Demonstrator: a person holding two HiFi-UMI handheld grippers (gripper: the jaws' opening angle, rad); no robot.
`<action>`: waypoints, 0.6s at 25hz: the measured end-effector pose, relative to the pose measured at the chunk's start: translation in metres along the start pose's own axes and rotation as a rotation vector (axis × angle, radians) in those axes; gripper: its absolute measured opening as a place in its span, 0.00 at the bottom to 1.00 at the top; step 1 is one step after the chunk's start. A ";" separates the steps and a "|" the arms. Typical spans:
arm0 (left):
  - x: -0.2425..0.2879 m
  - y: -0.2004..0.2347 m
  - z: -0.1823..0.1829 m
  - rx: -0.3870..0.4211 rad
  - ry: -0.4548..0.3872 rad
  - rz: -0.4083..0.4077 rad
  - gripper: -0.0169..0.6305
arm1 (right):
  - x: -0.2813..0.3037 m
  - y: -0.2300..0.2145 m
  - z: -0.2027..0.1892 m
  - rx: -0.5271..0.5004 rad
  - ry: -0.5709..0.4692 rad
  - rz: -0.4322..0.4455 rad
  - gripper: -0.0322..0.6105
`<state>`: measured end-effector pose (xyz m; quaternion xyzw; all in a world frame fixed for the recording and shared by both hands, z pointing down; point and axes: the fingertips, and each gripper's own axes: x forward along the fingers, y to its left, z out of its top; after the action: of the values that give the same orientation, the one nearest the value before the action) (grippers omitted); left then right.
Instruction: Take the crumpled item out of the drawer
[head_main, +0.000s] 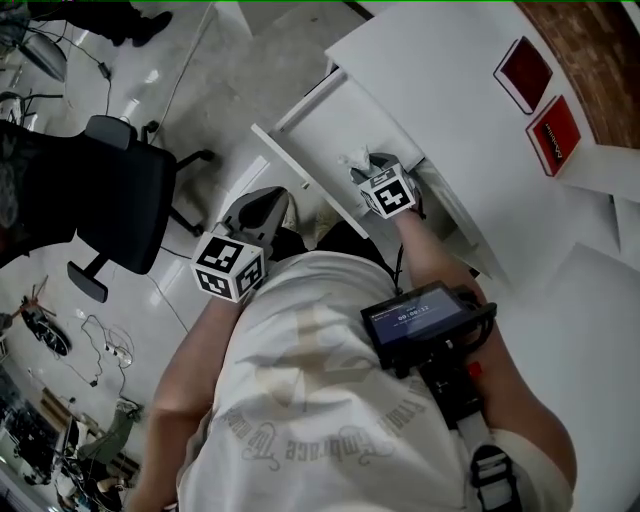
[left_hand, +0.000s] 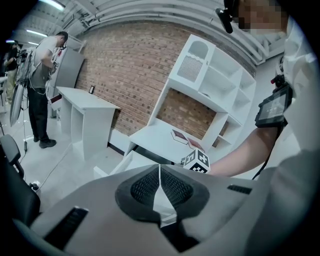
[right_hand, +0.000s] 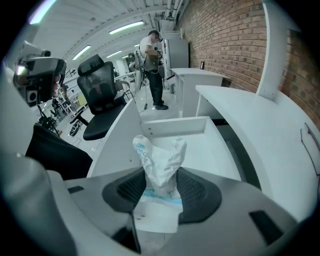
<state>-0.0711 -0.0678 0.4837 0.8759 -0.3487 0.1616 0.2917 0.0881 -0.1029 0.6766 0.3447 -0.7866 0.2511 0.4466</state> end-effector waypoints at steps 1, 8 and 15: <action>0.001 0.001 0.002 0.002 -0.003 -0.006 0.07 | -0.002 0.000 0.002 0.000 -0.004 -0.004 0.37; 0.002 0.003 0.013 0.028 -0.013 -0.042 0.07 | -0.019 0.003 0.014 0.023 -0.047 -0.024 0.37; 0.007 0.003 0.022 0.064 -0.009 -0.092 0.07 | -0.039 0.006 0.029 0.058 -0.112 -0.048 0.36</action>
<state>-0.0668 -0.0865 0.4713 0.9006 -0.3042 0.1550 0.2691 0.0825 -0.1075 0.6277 0.3897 -0.7942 0.2433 0.3978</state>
